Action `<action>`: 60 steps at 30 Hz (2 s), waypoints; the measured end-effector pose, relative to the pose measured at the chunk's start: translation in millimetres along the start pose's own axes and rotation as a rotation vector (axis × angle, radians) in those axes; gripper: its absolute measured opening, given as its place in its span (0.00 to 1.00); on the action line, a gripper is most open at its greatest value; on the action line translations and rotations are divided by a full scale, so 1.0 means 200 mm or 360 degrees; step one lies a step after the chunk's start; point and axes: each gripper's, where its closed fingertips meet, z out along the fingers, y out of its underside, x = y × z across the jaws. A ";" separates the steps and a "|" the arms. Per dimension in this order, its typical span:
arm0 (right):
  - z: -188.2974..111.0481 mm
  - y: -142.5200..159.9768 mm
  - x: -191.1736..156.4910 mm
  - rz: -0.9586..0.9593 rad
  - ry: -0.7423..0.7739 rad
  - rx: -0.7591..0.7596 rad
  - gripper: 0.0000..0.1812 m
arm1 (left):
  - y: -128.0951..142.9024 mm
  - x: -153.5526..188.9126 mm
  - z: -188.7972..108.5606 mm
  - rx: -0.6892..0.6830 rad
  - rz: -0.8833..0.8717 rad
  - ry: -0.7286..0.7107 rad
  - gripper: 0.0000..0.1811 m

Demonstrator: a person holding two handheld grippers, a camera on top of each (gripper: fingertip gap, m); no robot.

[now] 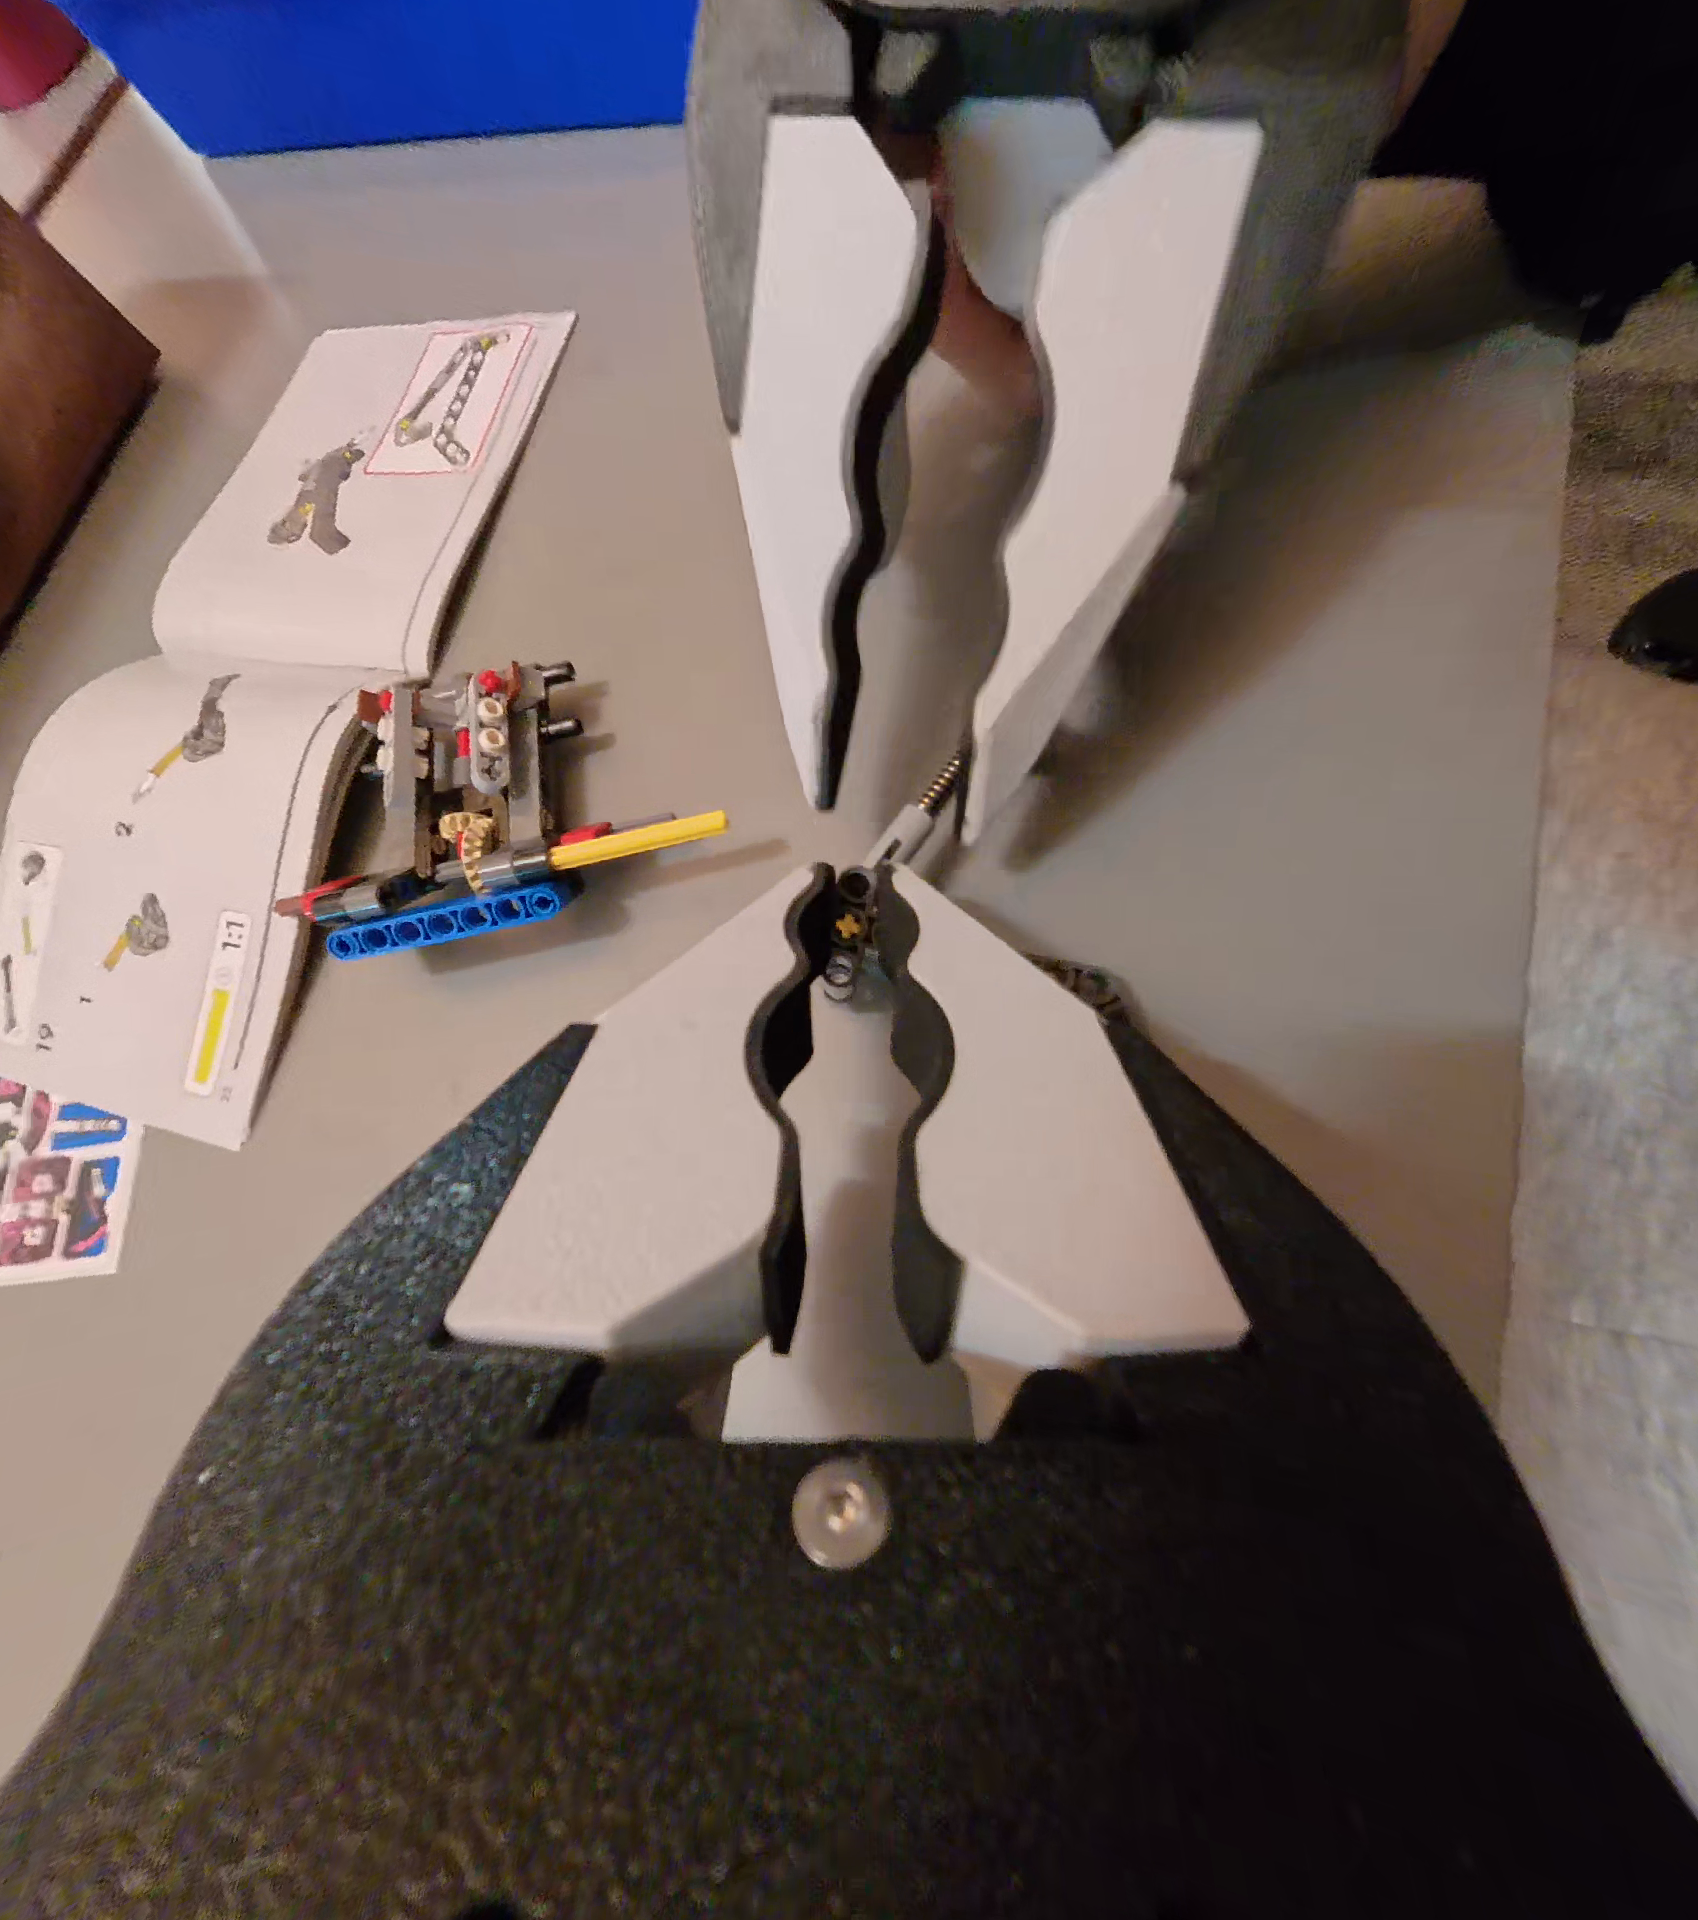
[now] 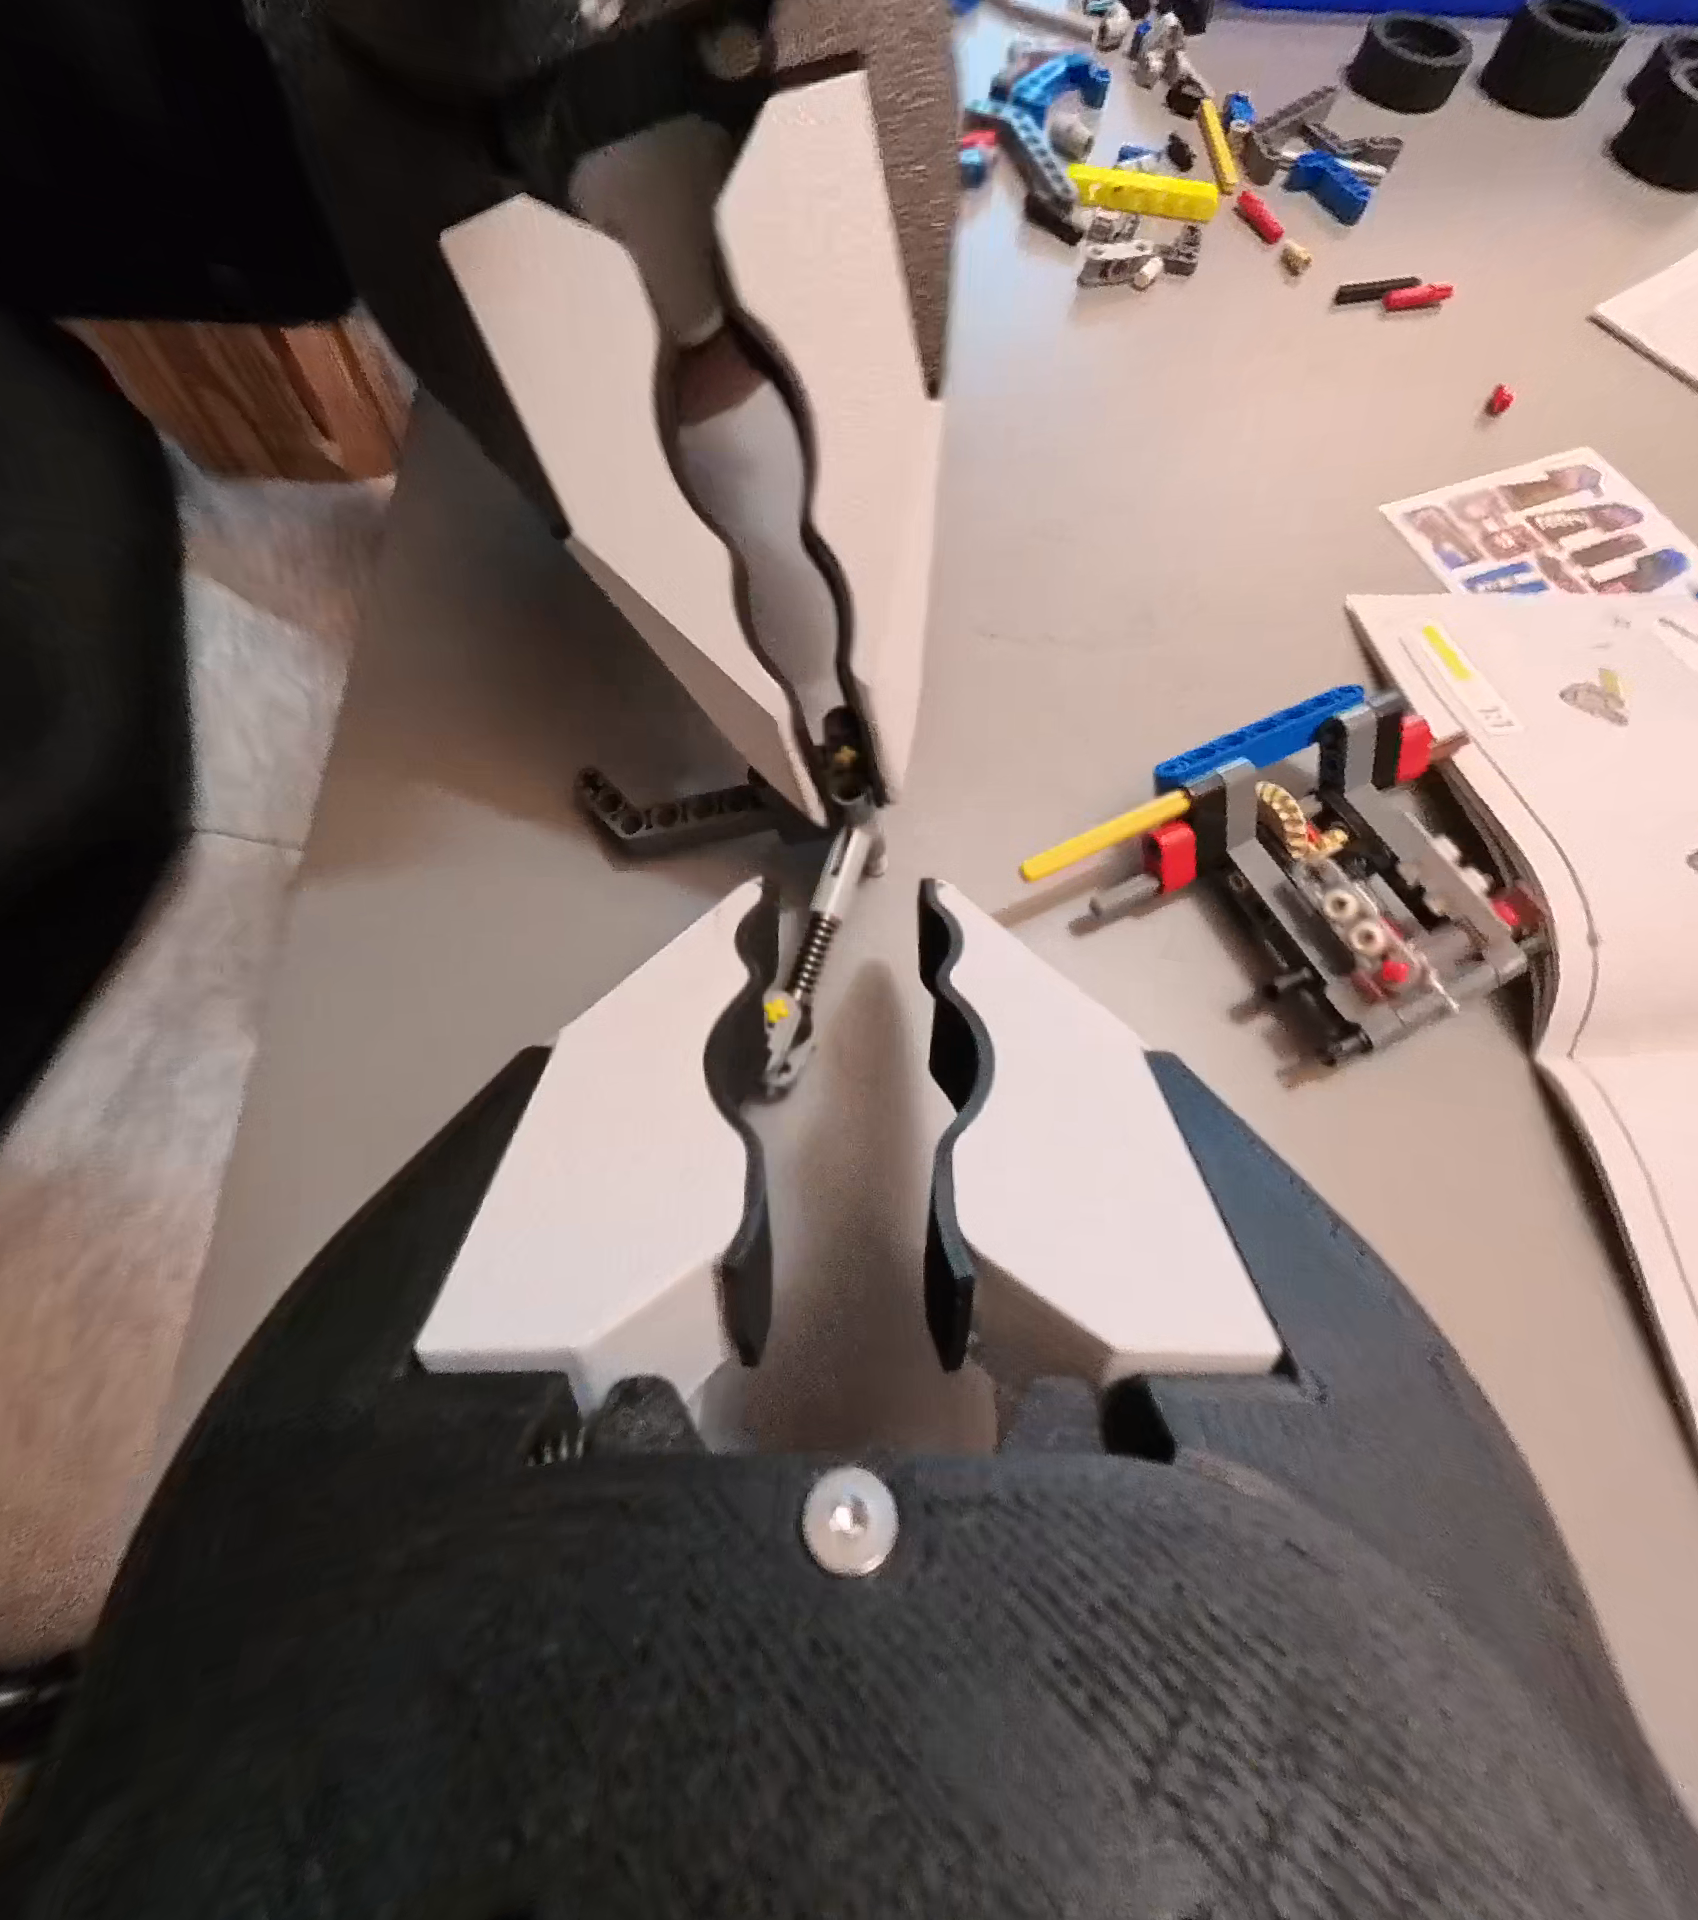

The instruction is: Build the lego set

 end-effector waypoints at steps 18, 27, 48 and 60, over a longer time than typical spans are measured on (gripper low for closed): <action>-0.10 -0.22 0.00 0.0299 -0.0137 0.0466 0.18 | -0.28 -0.05 -0.23 0.0513 0.1203 -0.0946 0.02; -0.15 -0.27 0.01 0.0350 -0.0184 0.0567 0.11 | -0.30 -0.18 -0.25 0.0529 0.0325 -0.0830 0.02; -0.19 -0.32 0.01 0.0495 -0.0199 0.0625 0.07 | -0.33 -0.15 -0.27 0.0577 -0.0042 -0.0877 0.02; -0.13 -0.24 0.03 0.0254 -0.0039 0.0450 0.03 | -0.26 -0.10 -0.23 0.0569 -0.0030 -0.0783 0.03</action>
